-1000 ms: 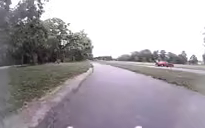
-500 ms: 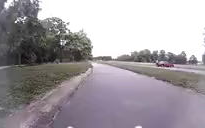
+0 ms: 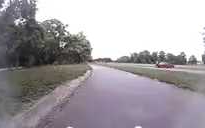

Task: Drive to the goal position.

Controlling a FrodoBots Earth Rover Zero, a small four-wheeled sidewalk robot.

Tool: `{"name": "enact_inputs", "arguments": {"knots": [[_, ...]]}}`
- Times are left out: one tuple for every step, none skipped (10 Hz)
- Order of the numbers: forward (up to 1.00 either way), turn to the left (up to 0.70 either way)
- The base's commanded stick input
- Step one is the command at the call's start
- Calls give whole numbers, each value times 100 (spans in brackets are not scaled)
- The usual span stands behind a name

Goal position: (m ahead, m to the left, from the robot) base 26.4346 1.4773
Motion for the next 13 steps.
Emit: {"name": "enact_inputs", "arguments": {"knots": [[69,0],[69,0],[69,0],[69,0],[69,0],[69,0],[69,-1],[69,-1],[69,0],[69,3],[70,8],[70,11],[70,11]]}}
